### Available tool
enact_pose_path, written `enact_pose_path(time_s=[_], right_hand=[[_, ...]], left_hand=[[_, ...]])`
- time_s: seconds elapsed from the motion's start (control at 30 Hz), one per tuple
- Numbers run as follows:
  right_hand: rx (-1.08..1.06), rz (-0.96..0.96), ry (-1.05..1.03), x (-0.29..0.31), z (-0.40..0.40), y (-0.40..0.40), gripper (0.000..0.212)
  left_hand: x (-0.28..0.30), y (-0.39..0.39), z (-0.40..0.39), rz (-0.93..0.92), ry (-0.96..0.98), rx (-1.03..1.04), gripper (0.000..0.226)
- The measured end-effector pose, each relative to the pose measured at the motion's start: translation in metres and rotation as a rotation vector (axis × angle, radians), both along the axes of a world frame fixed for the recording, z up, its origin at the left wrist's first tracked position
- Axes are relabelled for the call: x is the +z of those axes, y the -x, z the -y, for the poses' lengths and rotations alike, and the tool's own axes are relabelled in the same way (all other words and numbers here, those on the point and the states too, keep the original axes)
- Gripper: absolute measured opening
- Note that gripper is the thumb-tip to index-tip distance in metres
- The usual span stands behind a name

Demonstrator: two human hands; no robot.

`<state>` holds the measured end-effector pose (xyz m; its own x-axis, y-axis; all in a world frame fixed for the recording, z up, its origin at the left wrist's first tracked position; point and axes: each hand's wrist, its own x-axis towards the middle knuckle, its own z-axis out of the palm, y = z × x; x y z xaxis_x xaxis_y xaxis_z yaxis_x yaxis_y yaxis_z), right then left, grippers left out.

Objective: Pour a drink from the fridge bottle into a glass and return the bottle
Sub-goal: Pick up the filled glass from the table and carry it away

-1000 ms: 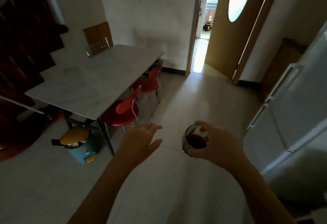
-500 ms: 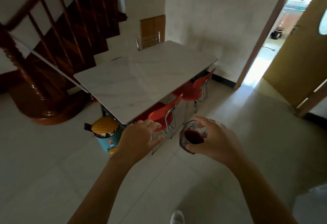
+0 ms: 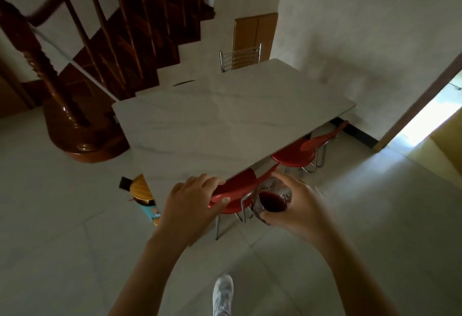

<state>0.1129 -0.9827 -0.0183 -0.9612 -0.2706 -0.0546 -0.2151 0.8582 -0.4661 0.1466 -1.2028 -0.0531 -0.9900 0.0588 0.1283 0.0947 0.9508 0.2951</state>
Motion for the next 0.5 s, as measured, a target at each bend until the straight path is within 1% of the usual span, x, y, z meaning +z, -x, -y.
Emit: enact_pose_path(time_s=[0.07, 0.13, 0.2, 0.3, 0.43, 0.5], right_hand=[[0.008, 0.003, -0.011, -0.006, 0.002, 0.036, 0.085], [0.015, 0.0, -0.045, -0.008, 0.006, 0.074, 0.082], [0.031, 0.007, -0.082, -0.009, 0.01, 0.114, 0.082], [0.046, 0.042, -0.11, -0.014, 0.019, 0.171, 0.085], [0.101, 0.068, -0.131, -0.025, 0.034, 0.242, 0.082], [0.139, 0.087, -0.137, -0.033, 0.044, 0.278, 0.081]], left_hand=[[-0.007, 0.037, 0.002, 0.019, 0.009, 0.017, 0.061], [-0.014, 0.076, 0.004, 0.031, 0.009, 0.028, 0.061], [-0.017, 0.113, 0.007, 0.034, 0.013, 0.035, 0.057], [-0.021, 0.162, 0.014, 0.082, 0.007, 0.035, 0.042], [-0.028, 0.213, 0.032, 0.056, 0.002, 0.113, 0.038], [-0.034, 0.232, 0.039, 0.072, -0.013, 0.17, 0.037]])
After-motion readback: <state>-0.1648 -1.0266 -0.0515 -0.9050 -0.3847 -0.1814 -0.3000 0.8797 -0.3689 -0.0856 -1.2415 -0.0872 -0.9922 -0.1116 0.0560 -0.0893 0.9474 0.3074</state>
